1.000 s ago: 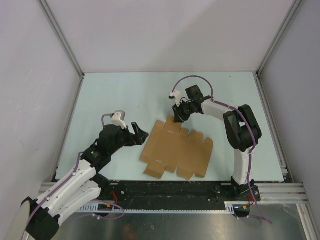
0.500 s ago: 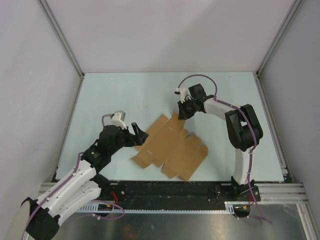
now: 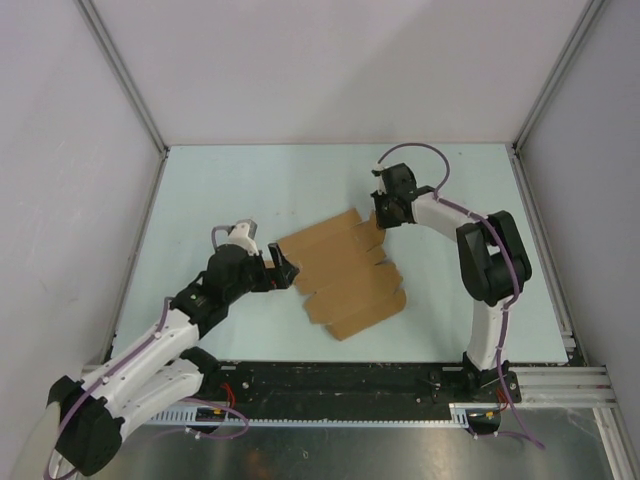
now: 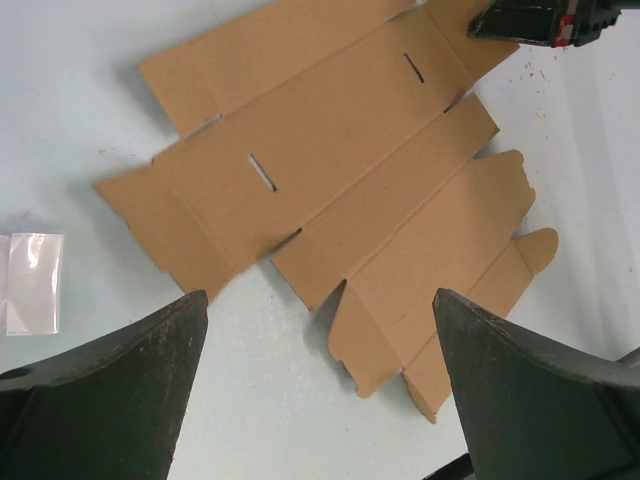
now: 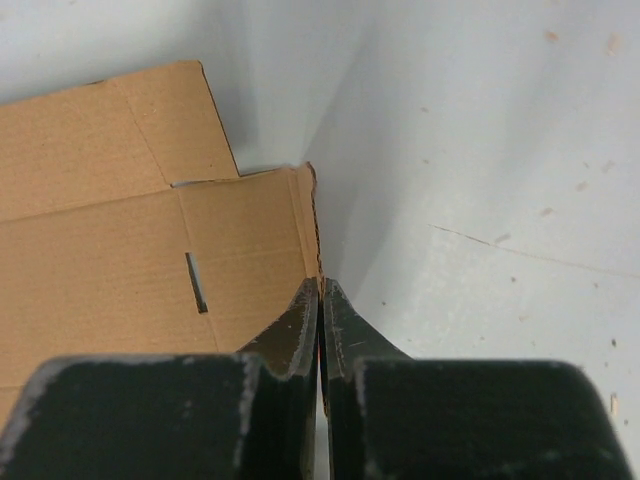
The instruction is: Fold the paper box
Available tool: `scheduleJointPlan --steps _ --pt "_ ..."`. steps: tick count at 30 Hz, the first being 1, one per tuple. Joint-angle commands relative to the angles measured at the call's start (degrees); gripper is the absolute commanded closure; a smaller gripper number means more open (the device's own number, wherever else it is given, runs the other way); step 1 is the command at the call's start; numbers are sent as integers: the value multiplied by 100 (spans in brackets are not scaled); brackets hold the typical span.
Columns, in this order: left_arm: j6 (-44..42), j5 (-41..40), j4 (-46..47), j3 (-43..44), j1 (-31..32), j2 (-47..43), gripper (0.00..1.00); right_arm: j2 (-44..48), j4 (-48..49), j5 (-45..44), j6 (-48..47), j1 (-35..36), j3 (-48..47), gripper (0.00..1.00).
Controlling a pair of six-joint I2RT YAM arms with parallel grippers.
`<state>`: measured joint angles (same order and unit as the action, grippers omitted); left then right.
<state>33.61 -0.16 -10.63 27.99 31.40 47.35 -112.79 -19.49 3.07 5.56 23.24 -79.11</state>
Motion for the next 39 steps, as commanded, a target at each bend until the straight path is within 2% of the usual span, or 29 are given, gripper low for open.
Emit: scheduleJointPlan --steps 1,10,14,19,39 --pt "58 -334 97 365 33 107 1 371 -328 -825 796 -13 71 98" --pt "50 -678 105 594 33 547 5 662 146 -1590 411 505 554 92" --pt "59 -643 114 524 33 512 5 583 235 -1696 235 690 572 76" --pt "93 -599 105 392 42 328 5 574 392 -1459 243 830 581 63" --pt "199 -493 105 84 33 160 5 144 797 -563 428 892 581 55"
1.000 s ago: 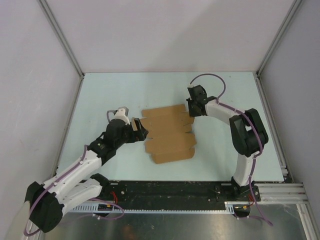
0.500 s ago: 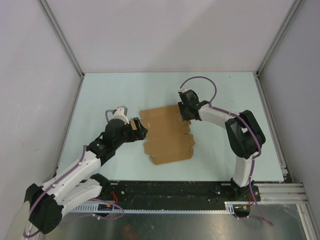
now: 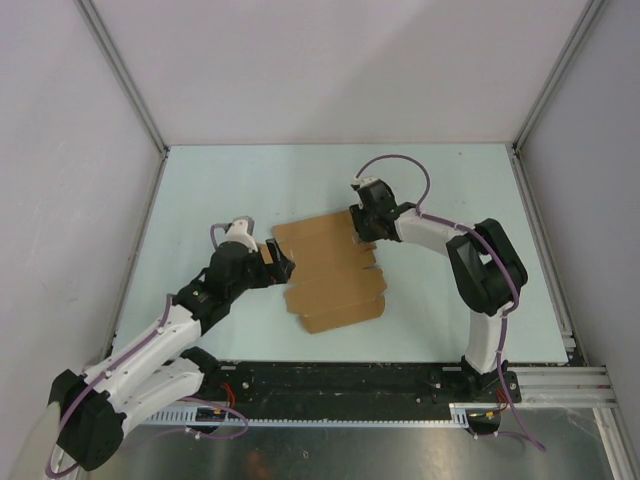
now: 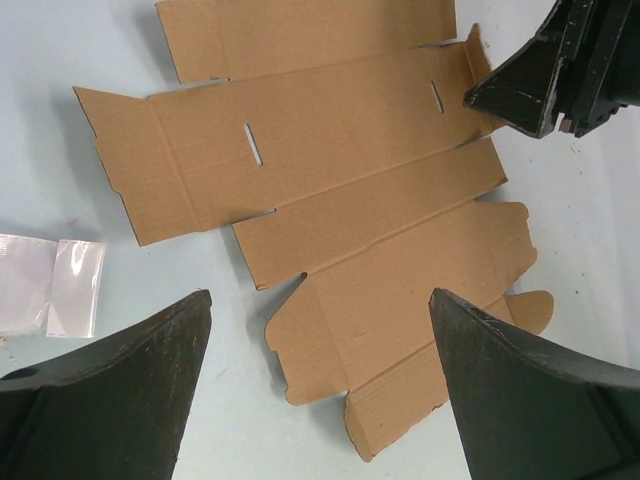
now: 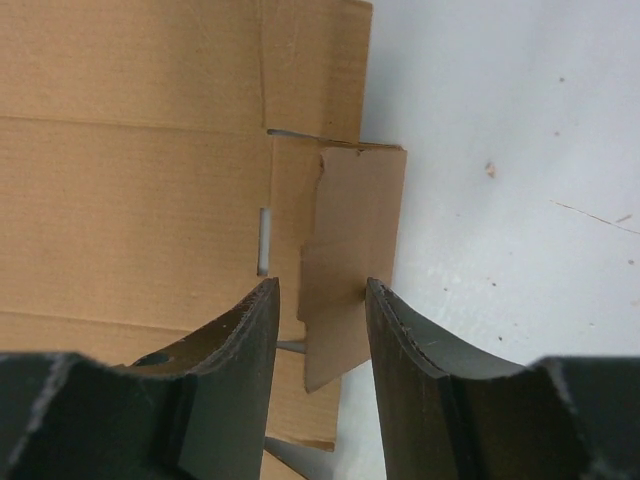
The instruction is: Fold the paper box
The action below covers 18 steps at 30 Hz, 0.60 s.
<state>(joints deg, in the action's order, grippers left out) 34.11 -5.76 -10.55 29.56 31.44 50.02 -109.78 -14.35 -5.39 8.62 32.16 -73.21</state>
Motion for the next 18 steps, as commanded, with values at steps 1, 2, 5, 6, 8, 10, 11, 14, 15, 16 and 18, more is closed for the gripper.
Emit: scheduleJointPlan --steps 1,2,5,6,8,10,11,14,15,16,18 --pt "157 57 88 -99 29 -124 5 -184 284 345 140 -8 -9 55" --pt "158 57 88 -100 29 -124 5 -193 301 441 166 -17 -9 55" --pt "166 49 114 -135 29 -150 4 -272 354 651 219 -35 -9 55" --pt "175 66 88 -135 29 -159 5 -290 363 662 219 -52 -9 55" --pt "166 66 88 -135 29 -168 4 -290 345 671 228 -52 -9 55" --pt "158 66 88 -152 29 -185 4 -238 328 671 236 -61 -9 55" --pt "166 57 97 -152 29 -203 5 -202 327 679 228 -61 -9 55" --pt "175 66 88 -152 29 -212 4 -44 293 741 236 -122 -9 55" --pt "184 66 97 -144 29 -212 5 17 249 758 245 -149 -9 55" --pt "175 66 97 -144 29 -203 4 139 231 767 245 -166 -9 55" --pt "166 49 88 -109 29 -160 4 298 144 776 298 -307 -9 54"
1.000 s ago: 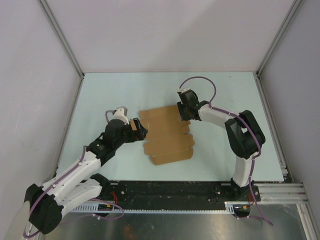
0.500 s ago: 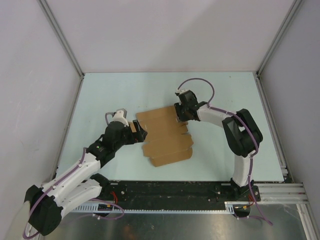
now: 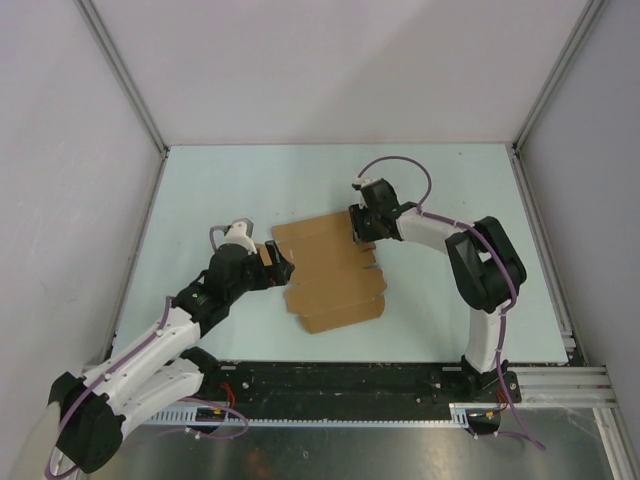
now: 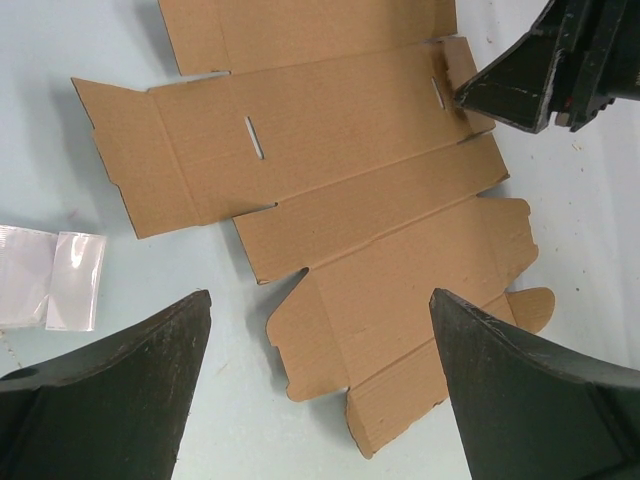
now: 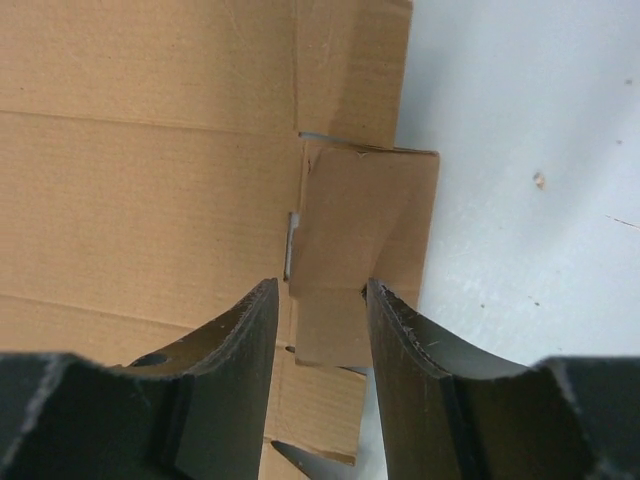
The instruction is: Fold the paper box
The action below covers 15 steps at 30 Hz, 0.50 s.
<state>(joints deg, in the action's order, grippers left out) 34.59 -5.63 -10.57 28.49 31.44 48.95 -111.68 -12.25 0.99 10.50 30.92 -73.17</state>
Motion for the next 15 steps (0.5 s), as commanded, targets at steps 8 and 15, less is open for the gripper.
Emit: scheduleJointPlan --steps 8,15 --pt "-399 18 178 631 151 501 9 885 -59 1059 408 -1122 196 48" --pt "-866 -114 555 1404 389 1905 20 674 477 2132 777 -1667 522 48"
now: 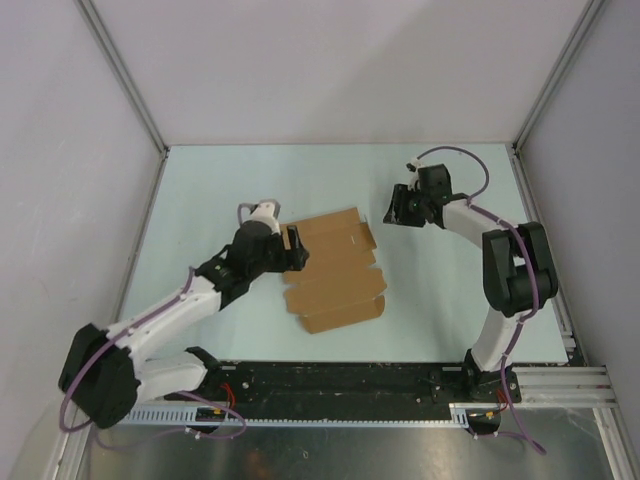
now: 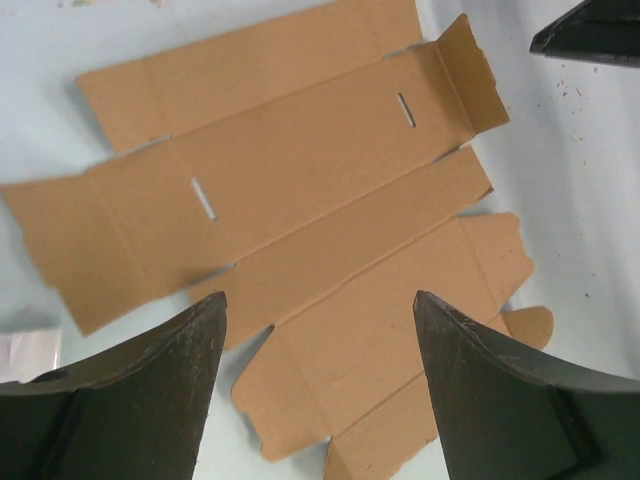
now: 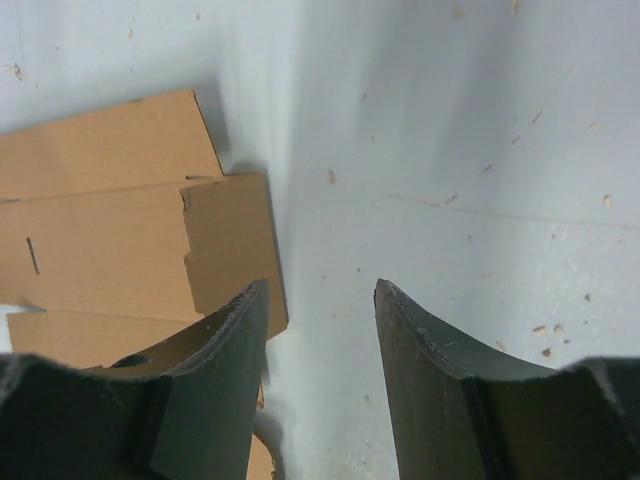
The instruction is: Fold the paper box
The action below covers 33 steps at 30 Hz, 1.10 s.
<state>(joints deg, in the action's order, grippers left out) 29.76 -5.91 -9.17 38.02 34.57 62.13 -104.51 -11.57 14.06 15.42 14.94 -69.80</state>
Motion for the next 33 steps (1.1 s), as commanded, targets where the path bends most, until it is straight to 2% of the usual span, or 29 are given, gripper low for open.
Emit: scheduleJointPlan --steps 1,6,11,14,21,26,33 --pt "-400 -86 468 548 77 703 22 -78 471 956 382 -131 212 49" --pt "-462 -7 750 768 77 1677 38 -228 726 1194 532 -202 283 51" --pt "-401 11 1056 874 77 2198 57 -281 824 1336 567 -184 362 51" --pt "-401 -6 1171 900 85 2391 62 -351 745 1108 611 -193 371 51" --pt "-436 29 1286 997 77 2848 64 -614 814 1247 690 -211 362 50" --pt "-436 -15 1286 971 77 2971 66 -799 920 1494 734 -316 362 41" --pt "-480 -50 1286 1032 77 3165 66 -974 1069 1880 743 -378 362 38"
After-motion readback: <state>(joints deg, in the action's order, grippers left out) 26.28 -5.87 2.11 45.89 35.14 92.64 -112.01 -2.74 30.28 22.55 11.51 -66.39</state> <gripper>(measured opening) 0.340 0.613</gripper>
